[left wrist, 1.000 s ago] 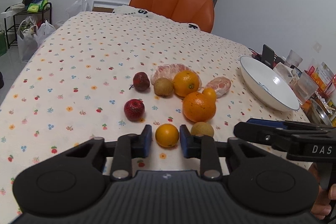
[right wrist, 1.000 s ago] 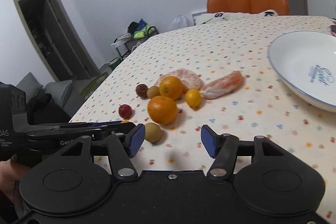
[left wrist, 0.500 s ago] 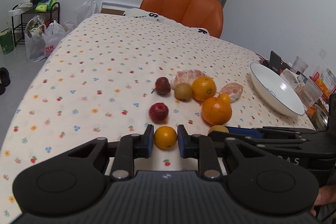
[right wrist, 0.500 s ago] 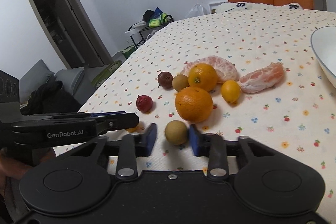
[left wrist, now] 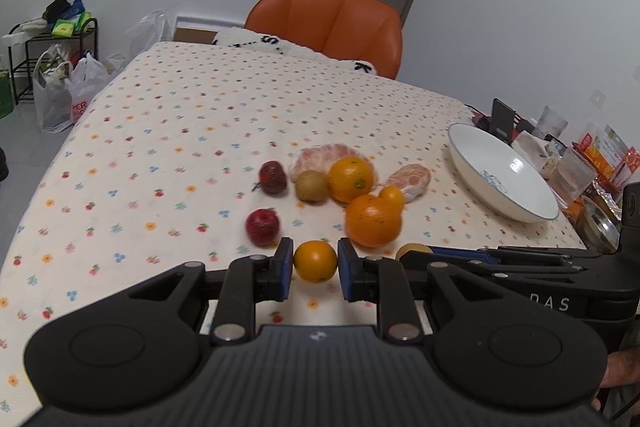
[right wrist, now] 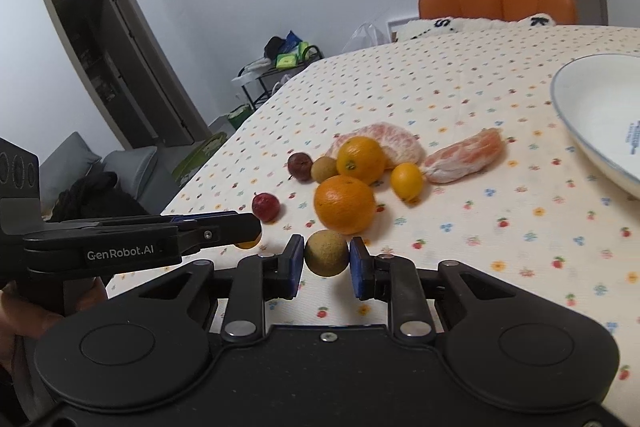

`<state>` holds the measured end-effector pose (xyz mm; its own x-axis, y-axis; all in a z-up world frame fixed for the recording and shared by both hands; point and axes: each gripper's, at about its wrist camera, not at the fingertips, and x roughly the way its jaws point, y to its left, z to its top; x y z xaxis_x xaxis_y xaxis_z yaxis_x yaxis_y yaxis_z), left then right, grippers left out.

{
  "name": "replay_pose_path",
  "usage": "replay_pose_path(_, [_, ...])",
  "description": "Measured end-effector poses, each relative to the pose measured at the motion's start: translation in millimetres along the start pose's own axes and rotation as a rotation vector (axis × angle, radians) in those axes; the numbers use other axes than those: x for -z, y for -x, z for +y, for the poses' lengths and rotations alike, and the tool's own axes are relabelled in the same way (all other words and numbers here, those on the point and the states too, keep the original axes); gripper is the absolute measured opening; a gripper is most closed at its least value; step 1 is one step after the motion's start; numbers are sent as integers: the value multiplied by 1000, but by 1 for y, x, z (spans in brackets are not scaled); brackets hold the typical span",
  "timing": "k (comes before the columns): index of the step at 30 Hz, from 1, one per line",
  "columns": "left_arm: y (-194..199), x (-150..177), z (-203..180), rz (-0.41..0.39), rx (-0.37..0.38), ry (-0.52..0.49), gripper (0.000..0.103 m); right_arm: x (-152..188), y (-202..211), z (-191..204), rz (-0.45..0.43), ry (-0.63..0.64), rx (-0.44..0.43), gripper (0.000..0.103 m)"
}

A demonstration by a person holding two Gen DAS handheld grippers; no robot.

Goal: Organize fruits
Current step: 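Carry the kumquat with the left tool onto the white plate while the right tool places the kiwi there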

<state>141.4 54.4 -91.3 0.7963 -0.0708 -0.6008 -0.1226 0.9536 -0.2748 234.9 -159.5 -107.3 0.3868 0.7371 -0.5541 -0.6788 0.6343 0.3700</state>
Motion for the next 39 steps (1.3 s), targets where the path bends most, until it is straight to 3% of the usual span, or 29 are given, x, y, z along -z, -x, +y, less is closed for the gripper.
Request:
replay_pose_path(26, [5, -14, -70, -45, 63, -128, 21, 8, 60, -46, -148, -95, 88, 23])
replay_pose_path(39, [-19, -30, -108, -53, 123, -194, 21, 8, 83, -84, -194, -150, 161, 23])
